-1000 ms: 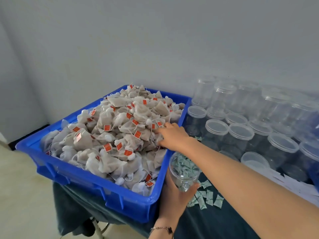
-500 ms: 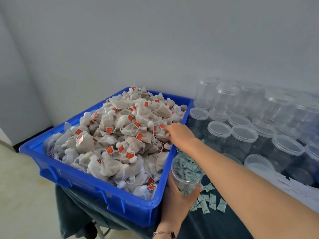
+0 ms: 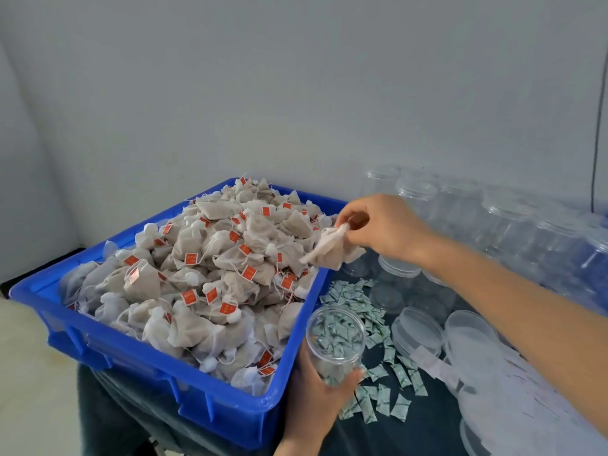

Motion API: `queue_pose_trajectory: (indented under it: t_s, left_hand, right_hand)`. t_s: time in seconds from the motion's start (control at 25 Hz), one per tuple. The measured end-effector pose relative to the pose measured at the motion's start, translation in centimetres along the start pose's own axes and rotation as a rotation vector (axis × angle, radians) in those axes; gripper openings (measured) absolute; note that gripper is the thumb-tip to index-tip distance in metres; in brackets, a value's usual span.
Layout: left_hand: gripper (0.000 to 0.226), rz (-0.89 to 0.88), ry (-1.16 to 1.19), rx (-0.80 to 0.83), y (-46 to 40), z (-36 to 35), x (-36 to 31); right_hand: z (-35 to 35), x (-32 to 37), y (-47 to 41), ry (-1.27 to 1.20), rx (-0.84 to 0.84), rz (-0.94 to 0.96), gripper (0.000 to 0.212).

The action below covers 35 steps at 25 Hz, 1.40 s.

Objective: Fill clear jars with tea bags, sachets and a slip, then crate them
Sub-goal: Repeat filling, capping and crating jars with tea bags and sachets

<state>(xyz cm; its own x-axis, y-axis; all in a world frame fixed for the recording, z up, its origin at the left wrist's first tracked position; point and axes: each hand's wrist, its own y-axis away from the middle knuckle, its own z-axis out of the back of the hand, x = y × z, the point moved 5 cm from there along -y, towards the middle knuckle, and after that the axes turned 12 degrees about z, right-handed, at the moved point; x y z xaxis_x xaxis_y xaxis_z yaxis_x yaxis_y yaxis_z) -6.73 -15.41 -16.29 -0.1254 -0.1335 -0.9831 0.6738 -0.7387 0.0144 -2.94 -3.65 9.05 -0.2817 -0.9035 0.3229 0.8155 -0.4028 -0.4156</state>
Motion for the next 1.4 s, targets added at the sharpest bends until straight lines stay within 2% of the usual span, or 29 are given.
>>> queue_pose_trajectory:
  t_s: [0.12, 0.24, 0.4, 0.48, 0.6, 0.72, 0.88, 1.04, 1.2, 1.28, 1.4]
  left_hand:
    - [0.123, 0.035, -0.021, 0.032, 0.0, -0.2, 0.1]
    - [0.115, 0.036, -0.026, 0.021, 0.0, -0.2, 0.1]
    - [0.107, 0.044, -0.101, -0.014, -0.1, 0.0, 0.2]
    - [0.114, 0.032, -0.064, 0.012, -0.2, 0.0, 0.3]
    - [0.116, 0.049, 0.011, 0.053, -0.1, -0.1, -0.1]
    - [0.113, 0.089, 0.103, 0.098, -0.2, -0.3, 0.2]
    - [0.118, 0.243, -0.029, 0.128, -0.4, -0.4, 1.0]
    - [0.131, 0.331, -0.116, 0.092, -0.8, 0.1, 2.1]
    - [0.135, 0.175, -0.041, 0.101, -0.5, -0.2, 0.2]
    - [0.124, 0.101, 0.061, 0.083, -0.4, -0.1, -0.3]
    - [0.125, 0.072, 0.141, 0.083, -0.1, -0.1, -0.5]
  right_hand:
    - [0.2, 1.1, 2.5, 0.080, 0.209, 0.052, 0.017]
    - [-2.1, 1.7, 4.8, 0.115, 0.408, 0.072, 0.020]
    - [-5.2, 1.7, 6.2, 0.116, 0.547, 0.055, 0.036]
    - [-5.6, 1.5, 5.3, 0.161, 0.508, 0.059, 0.040]
    - [-6.2, 1.6, 2.4, 0.160, 0.391, 0.037, 0.031]
    - [-9.3, 1.7, -0.3, 0.162, 0.389, 0.003, 0.026]
    - [-14.8, 0.6, -2.1, 0.285, 0.506, -0.091, 0.013]
    - [-16.7, -0.8, -2.8, 0.373, 0.449, -0.168, 0.011]
    - [-16.0, -2.0, -2.9, 0.231, 0.353, -0.216, 0.020]
    - [-14.6, -2.2, -2.6, 0.085, 0.278, -0.229, 0.018]
    - [-11.3, -1.8, -2.2, -0.036, 0.177, -0.190, 0.015]
